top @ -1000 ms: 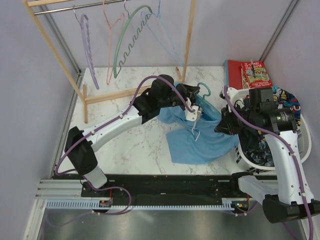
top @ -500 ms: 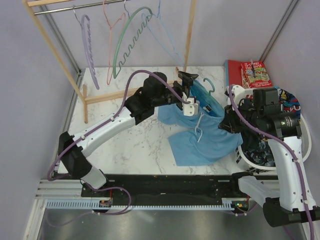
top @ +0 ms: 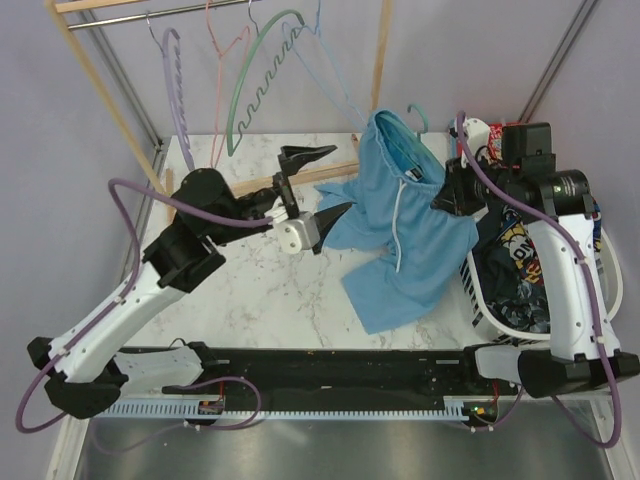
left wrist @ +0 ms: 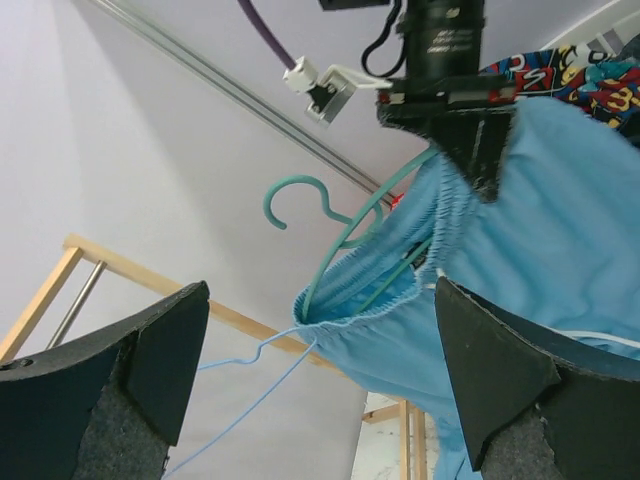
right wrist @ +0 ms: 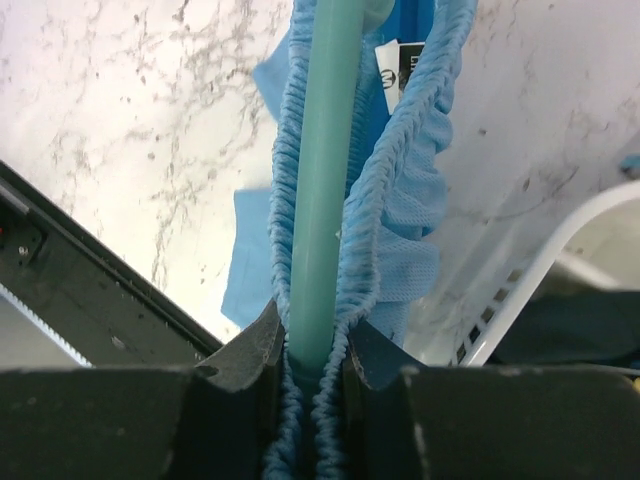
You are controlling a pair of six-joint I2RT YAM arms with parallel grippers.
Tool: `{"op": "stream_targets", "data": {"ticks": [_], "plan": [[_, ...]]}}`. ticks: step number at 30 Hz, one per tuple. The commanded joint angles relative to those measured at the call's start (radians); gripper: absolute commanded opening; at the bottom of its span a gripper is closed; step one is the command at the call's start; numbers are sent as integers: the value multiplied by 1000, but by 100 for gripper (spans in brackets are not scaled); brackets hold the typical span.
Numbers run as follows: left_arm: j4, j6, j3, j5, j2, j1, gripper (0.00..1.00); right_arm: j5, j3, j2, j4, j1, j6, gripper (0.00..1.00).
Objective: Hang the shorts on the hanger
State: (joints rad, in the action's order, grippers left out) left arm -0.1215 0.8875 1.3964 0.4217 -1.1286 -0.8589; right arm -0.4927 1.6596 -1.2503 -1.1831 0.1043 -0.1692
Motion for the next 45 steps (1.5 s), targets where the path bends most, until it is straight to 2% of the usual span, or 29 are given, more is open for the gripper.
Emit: {"op": "stream_targets", "data": {"ticks": [1,7,11,20,28,45], "plan": [[-78,-81,-57,0,85,3,99,-53,175,-96,189,-5,74,0],[-102,-111,-105,-83,176,3,99,-136,383,-299,332,8,226,0],[-113,-134,-131,-129,220,1,99,-130,553,-447,407,41,287,0],[-150,-160,-188,-136,293,21,99,-41,818,-656,575,117,350,0],[-162,-173,-215,-126,308,27,99,12,855,-748,789,117,442,0],[-171,-148,-218,-118,328,38,99,37,910,-885,905,120,528,0]]}}
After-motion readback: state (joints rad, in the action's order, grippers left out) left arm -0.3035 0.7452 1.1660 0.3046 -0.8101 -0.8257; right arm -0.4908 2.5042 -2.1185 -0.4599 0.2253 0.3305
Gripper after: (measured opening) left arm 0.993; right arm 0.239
